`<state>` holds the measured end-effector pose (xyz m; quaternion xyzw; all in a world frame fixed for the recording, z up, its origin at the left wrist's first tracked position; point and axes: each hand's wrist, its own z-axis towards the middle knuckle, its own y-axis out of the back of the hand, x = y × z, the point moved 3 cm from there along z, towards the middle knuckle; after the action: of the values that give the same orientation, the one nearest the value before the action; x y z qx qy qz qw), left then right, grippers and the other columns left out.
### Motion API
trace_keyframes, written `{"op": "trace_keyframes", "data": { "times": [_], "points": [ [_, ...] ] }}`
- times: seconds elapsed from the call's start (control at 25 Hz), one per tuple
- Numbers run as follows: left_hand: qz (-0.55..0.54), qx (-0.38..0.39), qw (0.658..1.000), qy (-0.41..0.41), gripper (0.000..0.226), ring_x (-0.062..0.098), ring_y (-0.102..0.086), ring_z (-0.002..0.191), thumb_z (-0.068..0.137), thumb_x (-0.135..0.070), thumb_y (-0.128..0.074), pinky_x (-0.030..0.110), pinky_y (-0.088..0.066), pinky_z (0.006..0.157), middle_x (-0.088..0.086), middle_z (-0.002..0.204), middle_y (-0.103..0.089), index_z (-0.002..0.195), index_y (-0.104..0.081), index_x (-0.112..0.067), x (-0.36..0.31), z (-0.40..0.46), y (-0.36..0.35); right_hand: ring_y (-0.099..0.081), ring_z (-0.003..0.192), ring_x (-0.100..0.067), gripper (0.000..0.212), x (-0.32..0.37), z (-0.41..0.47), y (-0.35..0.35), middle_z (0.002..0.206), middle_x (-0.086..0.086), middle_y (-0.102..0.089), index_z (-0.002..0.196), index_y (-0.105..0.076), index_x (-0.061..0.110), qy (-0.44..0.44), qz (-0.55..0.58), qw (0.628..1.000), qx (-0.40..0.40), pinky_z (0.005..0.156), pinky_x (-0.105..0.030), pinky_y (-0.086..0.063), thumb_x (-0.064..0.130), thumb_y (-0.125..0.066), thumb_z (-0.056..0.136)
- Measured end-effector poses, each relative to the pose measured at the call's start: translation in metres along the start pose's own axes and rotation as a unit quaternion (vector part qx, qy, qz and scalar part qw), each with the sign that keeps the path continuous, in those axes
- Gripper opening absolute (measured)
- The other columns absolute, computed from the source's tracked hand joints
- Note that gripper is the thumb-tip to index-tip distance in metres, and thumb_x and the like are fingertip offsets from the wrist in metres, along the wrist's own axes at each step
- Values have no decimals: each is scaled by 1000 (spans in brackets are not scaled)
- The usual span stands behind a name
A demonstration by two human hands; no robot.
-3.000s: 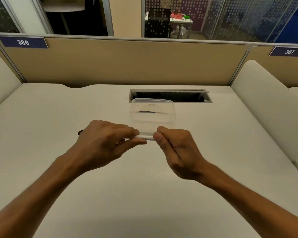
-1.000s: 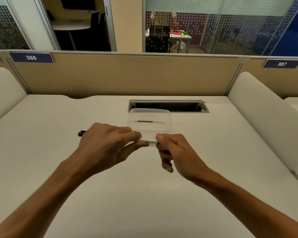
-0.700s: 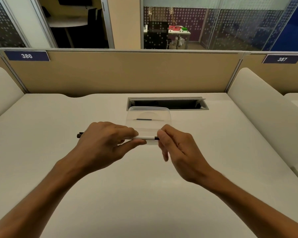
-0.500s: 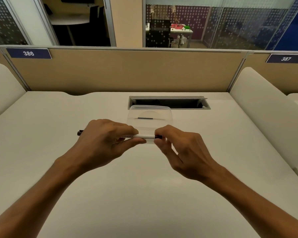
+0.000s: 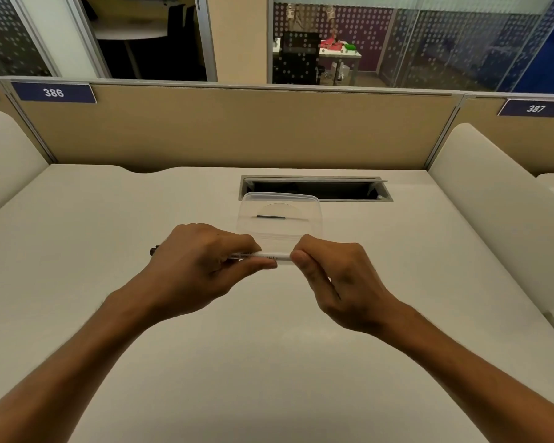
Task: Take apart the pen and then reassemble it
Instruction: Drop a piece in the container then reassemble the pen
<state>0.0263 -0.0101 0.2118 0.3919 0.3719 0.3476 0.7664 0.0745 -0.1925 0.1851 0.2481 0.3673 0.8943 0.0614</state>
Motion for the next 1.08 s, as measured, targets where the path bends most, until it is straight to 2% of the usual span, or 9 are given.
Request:
{"op": "trace_keyframes", "data": {
  "times": [0.12, 0.32, 0.36, 0.44, 0.52, 0.56, 0.64, 0.84, 1.08],
  "points": [
    [81, -5, 996, -42, 39, 20, -49, 38, 90, -45, -48, 32, -40, 34, -3, 57, -65, 82, -72, -15, -4, 0, 2, -39, 43, -19, 34, 2, -2, -8, 52, 2, -43, 69, -45, 15, -145, 190, 971, 19, 42, -34, -36, 21, -38, 102],
    [140, 26, 989, -41, 45, 22, -47, 36, 91, -49, -40, 28, -34, 35, -3, 53, -63, 78, -70, -16, -4, -2, -4, -31, 44, -11, 49, -4, -6, -19, 49, 9, -33, 55, -44, 20, -399, 432, 802, 101, 46, -22, -34, 25, -36, 103],
    [122, 31, 992, -23, 47, 20, -46, 38, 90, -52, -39, 27, -33, 37, -4, 51, -60, 78, -69, -18, -2, -2, -6, -34, 44, -11, 48, -5, -6, -20, 49, 8, -35, 57, -46, 18, -406, 424, 803, 105, 46, -23, -36, 27, -37, 103],
    [78, 44, 996, 27, 48, 14, -39, 40, 89, -59, -39, 24, -26, 41, -6, 45, -50, 77, -67, -21, 5, -2, -8, -40, 45, -12, 43, -5, -5, -18, 51, 8, -41, 63, -49, 15, -333, 338, 878, 70, 46, -27, -41, 27, -39, 103],
    [21, 63, 996, 63, 46, 17, -36, 41, 88, -61, -38, 27, -25, 42, -5, 43, -40, 73, -62, -24, 13, -5, -9, -44, 47, -15, 34, -2, -4, -12, 56, 5, -48, 72, -51, 15, -173, 116, 978, 31, 45, -35, -43, 29, -39, 101],
    [-8, 74, 995, 72, 47, 18, -36, 42, 89, -62, -39, 29, -27, 43, -4, 44, -39, 70, -58, -24, 14, -6, -9, -44, 47, -16, 31, 0, -4, -10, 59, 4, -51, 76, -53, 16, -96, 7, 995, 28, 44, -37, -42, 29, -39, 100],
    [-54, 91, 991, 77, 49, 18, -36, 43, 89, -63, -39, 31, -29, 44, -2, 45, -39, 66, -54, -22, 15, -9, -9, -44, 47, -16, 27, 1, -4, -7, 66, 2, -56, 84, -57, 13, 1, -98, 995, 34, 41, -36, -40, 28, -40, 98],
    [-130, 98, 983, 80, 40, 12, -36, 42, 89, -57, -44, 23, -26, 45, -9, 47, -42, 66, -56, -27, 14, -11, -7, -42, 45, -17, 35, 5, 1, -6, 67, -4, -58, 83, -63, 8, 109, -160, 981, 18, 41, -24, -34, 27, -39, 100],
    [-86, 44, 994, 46, 44, 14, -37, 40, 88, -58, -46, 34, -32, 41, -6, 45, -44, 75, -68, -22, 9, -12, -3, -35, 46, -12, 27, 10, 0, -10, 59, 4, -47, 74, -51, 12, 20, -21, 1000, 8, 42, -27, -30, 21, -42, 97]
  ]
}}
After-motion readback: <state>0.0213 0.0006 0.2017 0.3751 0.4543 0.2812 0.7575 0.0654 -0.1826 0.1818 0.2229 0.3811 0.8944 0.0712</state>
